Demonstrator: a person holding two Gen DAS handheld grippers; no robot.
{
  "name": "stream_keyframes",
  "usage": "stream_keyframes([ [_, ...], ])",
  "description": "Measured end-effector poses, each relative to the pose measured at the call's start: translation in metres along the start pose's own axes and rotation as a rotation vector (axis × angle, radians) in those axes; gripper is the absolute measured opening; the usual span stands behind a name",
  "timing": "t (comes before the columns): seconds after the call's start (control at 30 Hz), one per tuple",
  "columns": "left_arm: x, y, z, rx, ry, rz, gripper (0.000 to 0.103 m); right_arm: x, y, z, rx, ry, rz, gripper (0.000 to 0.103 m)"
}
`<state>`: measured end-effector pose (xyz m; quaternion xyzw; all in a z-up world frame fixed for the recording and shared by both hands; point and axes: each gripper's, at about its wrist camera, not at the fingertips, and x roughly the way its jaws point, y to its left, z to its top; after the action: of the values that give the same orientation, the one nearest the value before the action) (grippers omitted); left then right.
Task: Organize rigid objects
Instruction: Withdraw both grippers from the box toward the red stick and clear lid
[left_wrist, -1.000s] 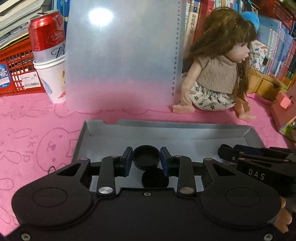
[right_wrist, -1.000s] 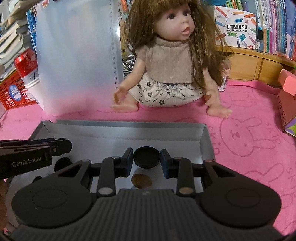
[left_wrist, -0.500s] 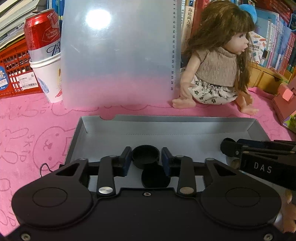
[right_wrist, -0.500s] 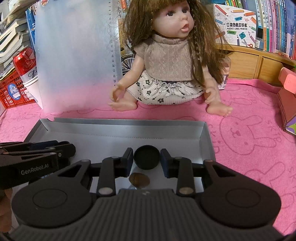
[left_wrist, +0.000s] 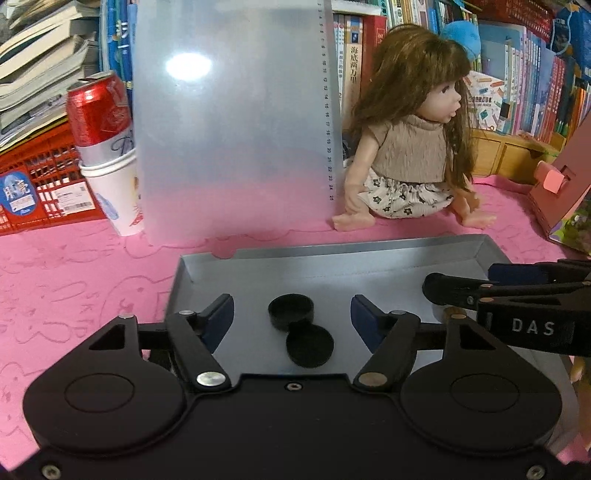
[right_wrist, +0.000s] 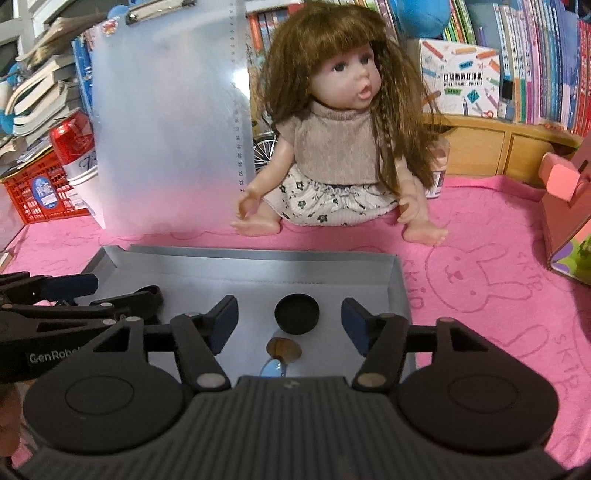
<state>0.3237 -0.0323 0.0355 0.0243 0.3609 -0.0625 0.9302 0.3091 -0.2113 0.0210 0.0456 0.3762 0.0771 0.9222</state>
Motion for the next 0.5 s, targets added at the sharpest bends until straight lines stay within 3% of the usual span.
stream_keyframes([
  [0.17,-0.018,0.006,-0.005,-0.007,-0.012,0.004,0.072,-0.017,0.005,-0.002,-0.034,-0.022,0.005,0.082],
  [0.5,-0.058,0.01,-0.023,-0.007,-0.055,-0.001,0.074,-0.053,0.011,-0.012,-0.055,-0.064,0.031,0.085],
])
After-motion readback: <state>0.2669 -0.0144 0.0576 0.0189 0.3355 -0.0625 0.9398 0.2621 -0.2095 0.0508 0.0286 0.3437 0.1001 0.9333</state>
